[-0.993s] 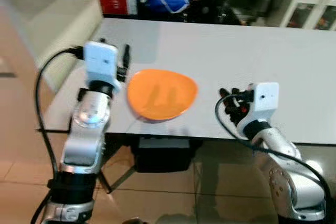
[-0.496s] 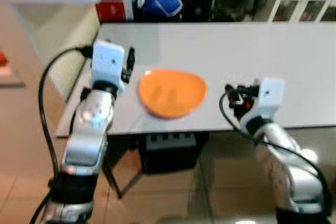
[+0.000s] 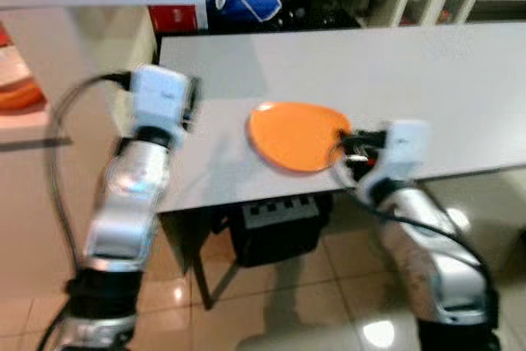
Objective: Setting the table
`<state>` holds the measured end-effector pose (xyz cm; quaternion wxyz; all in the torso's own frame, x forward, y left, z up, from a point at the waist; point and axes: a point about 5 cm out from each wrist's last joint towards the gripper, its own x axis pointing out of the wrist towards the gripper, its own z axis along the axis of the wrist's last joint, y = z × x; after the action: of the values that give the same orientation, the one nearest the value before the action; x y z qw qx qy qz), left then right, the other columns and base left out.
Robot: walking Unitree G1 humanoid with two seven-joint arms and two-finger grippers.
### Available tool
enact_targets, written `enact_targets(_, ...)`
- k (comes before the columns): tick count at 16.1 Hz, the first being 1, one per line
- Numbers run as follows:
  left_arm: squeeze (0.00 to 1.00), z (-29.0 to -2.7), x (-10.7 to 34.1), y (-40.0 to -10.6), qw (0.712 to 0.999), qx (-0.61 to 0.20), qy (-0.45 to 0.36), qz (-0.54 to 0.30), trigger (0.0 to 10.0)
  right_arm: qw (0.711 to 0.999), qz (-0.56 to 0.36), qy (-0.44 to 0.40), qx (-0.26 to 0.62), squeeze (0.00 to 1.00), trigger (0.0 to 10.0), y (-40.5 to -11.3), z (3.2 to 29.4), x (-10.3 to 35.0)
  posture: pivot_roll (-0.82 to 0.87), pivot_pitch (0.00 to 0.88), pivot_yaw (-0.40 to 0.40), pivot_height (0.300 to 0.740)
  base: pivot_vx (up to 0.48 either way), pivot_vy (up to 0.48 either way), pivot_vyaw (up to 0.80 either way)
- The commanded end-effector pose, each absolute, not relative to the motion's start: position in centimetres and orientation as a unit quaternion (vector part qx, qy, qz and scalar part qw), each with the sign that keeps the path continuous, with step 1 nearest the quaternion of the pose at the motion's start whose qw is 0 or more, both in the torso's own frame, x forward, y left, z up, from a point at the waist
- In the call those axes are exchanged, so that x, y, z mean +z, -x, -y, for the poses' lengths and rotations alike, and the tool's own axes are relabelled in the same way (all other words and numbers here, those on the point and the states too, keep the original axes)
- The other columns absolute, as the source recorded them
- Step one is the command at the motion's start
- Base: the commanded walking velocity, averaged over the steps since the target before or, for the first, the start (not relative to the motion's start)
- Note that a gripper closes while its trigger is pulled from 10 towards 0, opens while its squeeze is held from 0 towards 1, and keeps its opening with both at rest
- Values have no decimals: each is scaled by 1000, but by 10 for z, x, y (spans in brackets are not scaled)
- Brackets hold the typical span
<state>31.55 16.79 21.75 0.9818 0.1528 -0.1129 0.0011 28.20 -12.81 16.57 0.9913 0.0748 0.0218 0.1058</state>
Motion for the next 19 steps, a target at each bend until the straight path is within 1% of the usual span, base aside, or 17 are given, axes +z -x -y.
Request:
enact_targets(1, 0, -159, 220, -317, 981, -14, -153, 115, 10000, 994, -17, -65, 85, 0, 10000, -284, 138, 167, -13, 0, 8, 740, 0, 439, -431)
enact_targets(3, 0, -158, 220, -316, 981, -15, -153, 116, 10000, 994, -17, -65, 86, 0, 10000, -284, 138, 167, -11, 0, 7, 740, 0, 441, -425)
enact_targets(12, 0, -153, 216, -312, 982, -23, -152, 113, 10000, 993, -19, -49, 104, 0, 10000, -282, 135, 165, -10, 0, 6, 740, 0, 445, 0)
enact_targets(19, 0, -154, 217, -312, 982, -20, -151, 113, 10000, 994, -24, -52, 95, 0, 10000, -282, 136, 164, -12, 0, 7, 740, 0, 449, 0)
